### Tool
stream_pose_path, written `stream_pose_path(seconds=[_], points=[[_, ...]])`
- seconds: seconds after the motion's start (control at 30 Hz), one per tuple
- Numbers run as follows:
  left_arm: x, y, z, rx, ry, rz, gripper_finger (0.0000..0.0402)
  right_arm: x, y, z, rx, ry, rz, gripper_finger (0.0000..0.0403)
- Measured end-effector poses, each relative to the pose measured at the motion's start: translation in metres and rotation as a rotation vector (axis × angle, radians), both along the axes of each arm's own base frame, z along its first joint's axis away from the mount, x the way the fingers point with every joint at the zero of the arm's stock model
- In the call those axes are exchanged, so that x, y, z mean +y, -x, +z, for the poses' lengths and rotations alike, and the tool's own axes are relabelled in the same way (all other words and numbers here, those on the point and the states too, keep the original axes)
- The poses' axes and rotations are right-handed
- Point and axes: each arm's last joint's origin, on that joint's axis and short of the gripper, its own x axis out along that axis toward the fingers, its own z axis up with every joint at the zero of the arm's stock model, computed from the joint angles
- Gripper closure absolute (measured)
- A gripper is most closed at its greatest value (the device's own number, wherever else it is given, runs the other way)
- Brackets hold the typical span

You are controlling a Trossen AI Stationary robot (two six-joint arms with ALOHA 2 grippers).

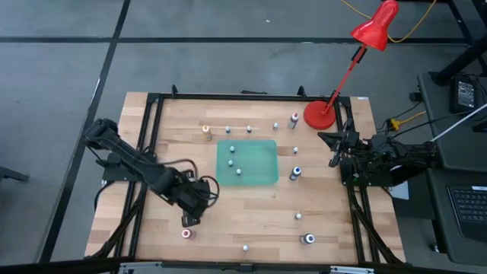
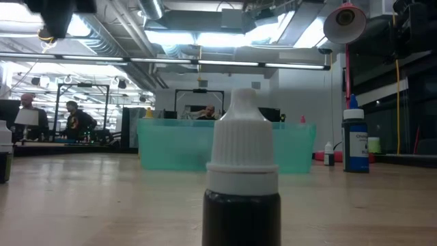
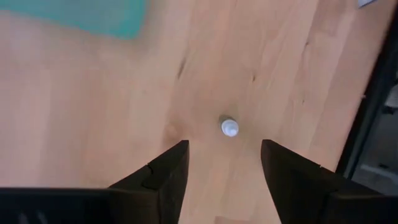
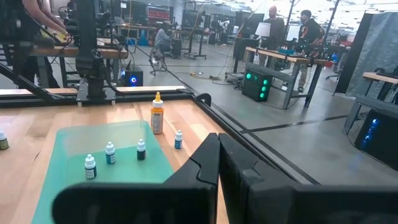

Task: Pick & Place food coloring
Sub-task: Put the small green food coloring bottle into the green bin

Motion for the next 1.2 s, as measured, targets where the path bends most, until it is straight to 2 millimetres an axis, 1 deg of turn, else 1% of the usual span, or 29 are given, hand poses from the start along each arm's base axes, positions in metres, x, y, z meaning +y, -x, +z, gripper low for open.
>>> stream_pose_path(seconds=[0.1, 0.2, 0.33, 0.43, 0.57, 0.7, 0.87, 1.2], points=[[-0.006, -0.012, -0.018, 0.053, 0.018, 0.03, 0.0187, 0.0, 0.0, 0.0, 0.0, 0.0, 0.0, 0.0391], [-0.011, -0.023, -0.031, 0.059, 0.034, 0.05, 0.0167, 0.0, 0.0, 0.0, 0.0, 0.0, 0.001, 0.0391], [-0.014, -0.03, -0.044, 0.071, 0.002, 0.113, 0.015, 0.0, 0.0, 0.0, -0.001, 0.0, 0.001, 0.0391], [-0.015, -0.03, -0.051, 0.079, 0.014, 0.153, 0.0148, 0.0, 0.0, 0.0, -0.005, -0.001, 0.002, 0.0391], [-0.014, -0.022, -0.074, 0.102, 0.024, 0.235, 0.0148, 0.0, 0.0, 0.001, -0.008, -0.003, 0.01, 0.0391], [-0.016, -0.017, -0.089, 0.112, 0.049, 0.265, 0.0148, 0.001, -0.001, 0.001, -0.007, -0.002, 0.044, 0.0391], [-0.018, -0.021, -0.095, 0.056, 0.104, 0.269, 0.0148, 0.001, -0.001, 0.001, -0.008, -0.004, 0.048, 0.0391], [-0.015, -0.013, -0.112, 0.07, 0.101, 0.285, 0.0148, 0.001, -0.001, 0.001, -0.007, -0.004, 0.048, 0.0391]])
